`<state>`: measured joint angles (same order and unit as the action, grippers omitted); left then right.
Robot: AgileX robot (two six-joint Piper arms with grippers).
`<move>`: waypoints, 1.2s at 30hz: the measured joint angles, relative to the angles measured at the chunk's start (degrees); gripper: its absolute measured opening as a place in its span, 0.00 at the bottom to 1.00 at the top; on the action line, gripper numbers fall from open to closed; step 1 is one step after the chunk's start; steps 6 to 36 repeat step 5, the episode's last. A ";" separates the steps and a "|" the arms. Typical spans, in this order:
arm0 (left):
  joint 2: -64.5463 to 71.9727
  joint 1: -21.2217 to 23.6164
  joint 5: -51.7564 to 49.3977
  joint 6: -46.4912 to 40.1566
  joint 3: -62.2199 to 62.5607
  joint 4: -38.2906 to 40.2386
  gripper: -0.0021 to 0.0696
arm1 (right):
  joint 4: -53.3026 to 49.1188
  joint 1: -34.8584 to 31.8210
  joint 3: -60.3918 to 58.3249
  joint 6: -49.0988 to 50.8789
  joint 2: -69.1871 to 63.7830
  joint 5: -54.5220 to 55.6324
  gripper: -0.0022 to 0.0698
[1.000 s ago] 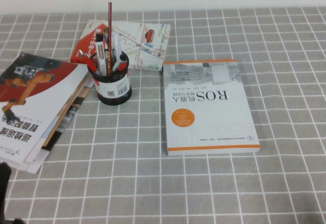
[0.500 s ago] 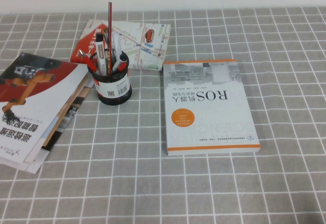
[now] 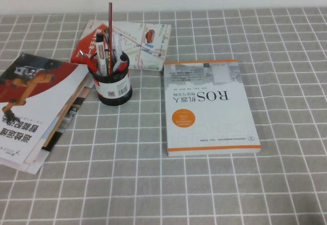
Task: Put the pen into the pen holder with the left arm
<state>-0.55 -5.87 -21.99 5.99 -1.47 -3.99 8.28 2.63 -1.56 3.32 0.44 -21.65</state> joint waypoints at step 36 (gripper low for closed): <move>-0.08 0.00 0.00 0.00 0.00 0.66 0.03 | 0.00 0.00 0.00 0.00 0.00 0.00 0.01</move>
